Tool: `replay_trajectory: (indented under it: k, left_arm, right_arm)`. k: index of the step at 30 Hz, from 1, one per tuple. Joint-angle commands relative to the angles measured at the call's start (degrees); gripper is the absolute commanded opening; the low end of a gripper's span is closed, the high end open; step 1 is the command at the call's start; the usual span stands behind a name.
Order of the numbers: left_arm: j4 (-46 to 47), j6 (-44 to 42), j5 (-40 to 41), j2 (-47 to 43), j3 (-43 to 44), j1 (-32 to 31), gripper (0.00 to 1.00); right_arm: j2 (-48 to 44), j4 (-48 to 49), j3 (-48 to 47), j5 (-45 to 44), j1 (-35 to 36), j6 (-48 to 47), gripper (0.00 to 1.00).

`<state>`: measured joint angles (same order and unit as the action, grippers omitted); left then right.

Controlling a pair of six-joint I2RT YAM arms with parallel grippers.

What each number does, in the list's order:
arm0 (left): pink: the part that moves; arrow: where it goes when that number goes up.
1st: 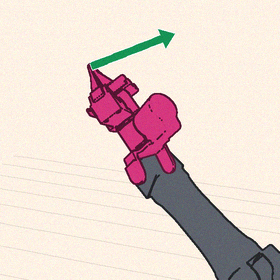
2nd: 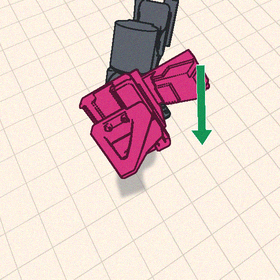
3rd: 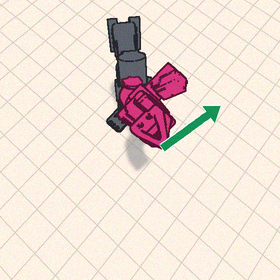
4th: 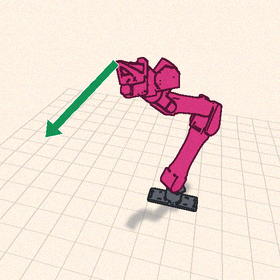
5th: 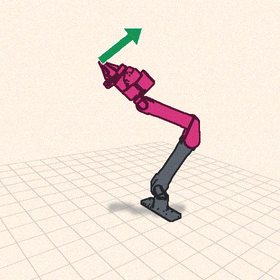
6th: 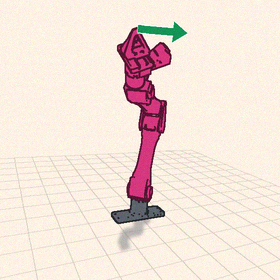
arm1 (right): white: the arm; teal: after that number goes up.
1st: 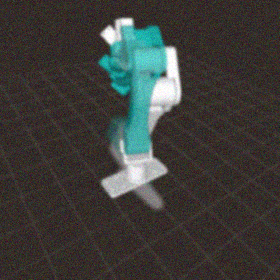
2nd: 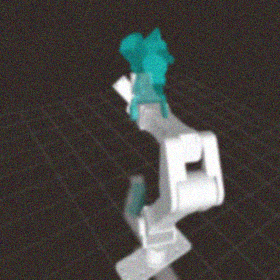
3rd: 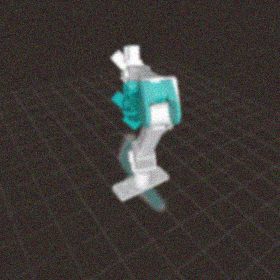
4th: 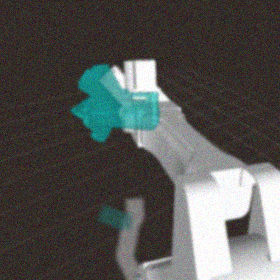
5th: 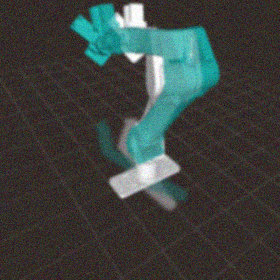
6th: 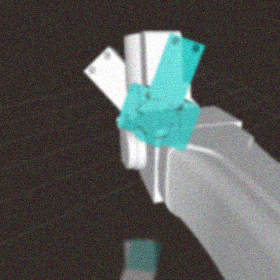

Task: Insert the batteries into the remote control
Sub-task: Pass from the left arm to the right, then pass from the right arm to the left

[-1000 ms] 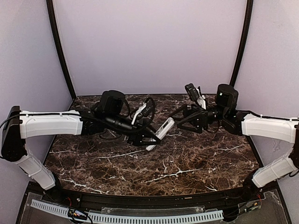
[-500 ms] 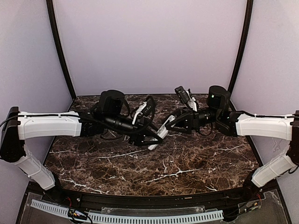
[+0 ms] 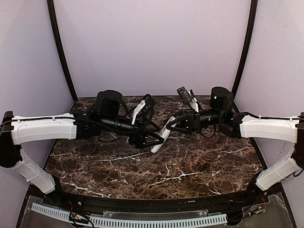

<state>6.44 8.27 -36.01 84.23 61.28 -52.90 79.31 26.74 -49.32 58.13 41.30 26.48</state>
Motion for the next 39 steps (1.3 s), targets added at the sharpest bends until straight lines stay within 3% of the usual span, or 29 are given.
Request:
replay_trajectory:
  k: [1, 9, 14, 23, 32, 39]
  left_arm:
    - [-4.9, -4.1, 10.3, -5.8, -0.7, 0.1, 0.88]
    - [-12.5, -10.3, 26.2, -6.3, 0.9, -3.8, 0.86]
    - [-18.0, -11.8, 39.8, -1.0, 6.2, -6.3, 0.73]
    - [-20.1, -12.7, 45.0, 4.9, 11.7, -8.3, 0.54]
    - [-21.0, -13.1, 45.7, 10.0, 15.0, -9.2, 0.5]
    - [-19.9, -12.3, 47.3, 10.4, 15.4, -9.2, 0.33]
  right_arm:
    - [-0.6, -6.3, -3.2, -6.4, -0.5, 1.0, 0.31]
    - [-0.2, -15.5, -5.8, -17.2, -2.2, 3.5, 0.28]
    - [0.1, -16.8, -6.1, -20.1, -2.4, 5.0, 0.29]
    - [0.7, -17.8, -5.9, -22.6, -2.4, 6.2, 0.28]
    - [0.9, -17.9, -5.8, -23.9, -2.4, 6.8, 0.26]
    - [0.0, -18.6, -6.1, -23.8, -2.4, 6.4, 0.29]
